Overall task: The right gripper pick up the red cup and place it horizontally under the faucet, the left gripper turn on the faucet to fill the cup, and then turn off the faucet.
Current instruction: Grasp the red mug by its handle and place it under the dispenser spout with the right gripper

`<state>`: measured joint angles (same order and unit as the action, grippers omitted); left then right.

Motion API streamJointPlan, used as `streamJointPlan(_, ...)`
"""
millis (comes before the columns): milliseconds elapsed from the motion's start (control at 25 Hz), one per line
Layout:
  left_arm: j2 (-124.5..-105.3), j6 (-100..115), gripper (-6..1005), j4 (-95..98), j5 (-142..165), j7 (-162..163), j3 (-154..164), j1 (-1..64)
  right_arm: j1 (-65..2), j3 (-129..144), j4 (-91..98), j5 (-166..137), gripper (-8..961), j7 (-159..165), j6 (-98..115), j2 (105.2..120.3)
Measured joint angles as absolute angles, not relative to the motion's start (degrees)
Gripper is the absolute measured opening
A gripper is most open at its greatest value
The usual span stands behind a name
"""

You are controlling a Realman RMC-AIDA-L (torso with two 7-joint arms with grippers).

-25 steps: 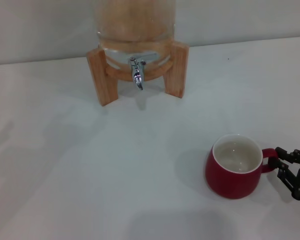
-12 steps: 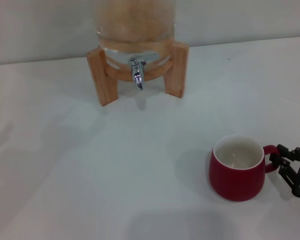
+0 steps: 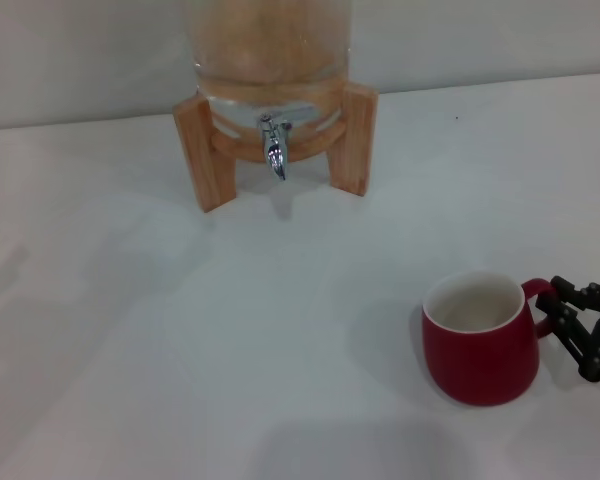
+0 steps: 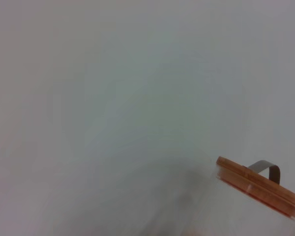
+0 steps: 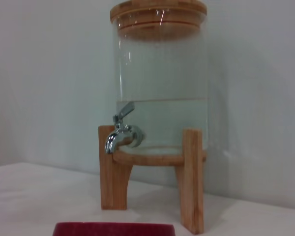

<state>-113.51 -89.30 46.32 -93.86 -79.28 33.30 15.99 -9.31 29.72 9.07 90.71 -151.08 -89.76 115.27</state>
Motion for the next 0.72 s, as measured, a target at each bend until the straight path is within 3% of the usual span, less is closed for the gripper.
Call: streamJointPlan(720,-113.46,-89.3,802,46.3,-93.6,-79.4,33.3,16.1,-16.5,29.7,3.5,92.2,146,-152.9,-87.3,115.35)
